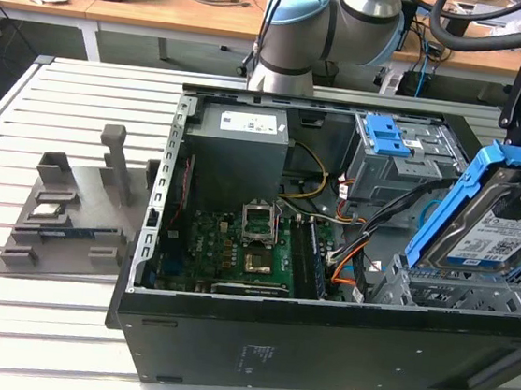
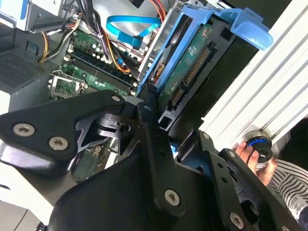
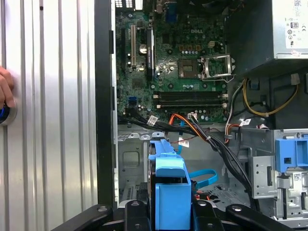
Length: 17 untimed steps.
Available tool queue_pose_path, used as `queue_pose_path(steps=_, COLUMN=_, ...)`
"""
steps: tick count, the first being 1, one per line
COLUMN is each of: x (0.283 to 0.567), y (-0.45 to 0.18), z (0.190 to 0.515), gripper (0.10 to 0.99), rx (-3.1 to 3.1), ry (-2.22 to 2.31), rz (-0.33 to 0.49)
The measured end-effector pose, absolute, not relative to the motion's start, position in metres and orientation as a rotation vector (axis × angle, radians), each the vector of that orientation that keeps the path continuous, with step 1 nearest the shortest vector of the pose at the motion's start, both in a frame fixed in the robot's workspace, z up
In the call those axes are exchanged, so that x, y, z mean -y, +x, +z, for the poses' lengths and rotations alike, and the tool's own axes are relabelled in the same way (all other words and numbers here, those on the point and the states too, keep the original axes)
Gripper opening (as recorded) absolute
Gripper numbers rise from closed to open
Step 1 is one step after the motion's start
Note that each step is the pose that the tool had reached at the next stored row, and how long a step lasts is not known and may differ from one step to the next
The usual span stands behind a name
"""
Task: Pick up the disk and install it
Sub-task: 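Insert the disk into the insertion slot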
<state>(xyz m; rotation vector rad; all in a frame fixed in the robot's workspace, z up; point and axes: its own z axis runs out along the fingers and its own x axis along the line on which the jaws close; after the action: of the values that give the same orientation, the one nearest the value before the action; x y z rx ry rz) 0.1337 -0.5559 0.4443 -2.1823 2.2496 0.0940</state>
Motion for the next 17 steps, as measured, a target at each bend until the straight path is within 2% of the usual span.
queue_pose_path(steps=17, x=0.554, y=0.134, z=0.429, gripper=0.365, rx=-2.249, ry=-2.186, rz=0.091)
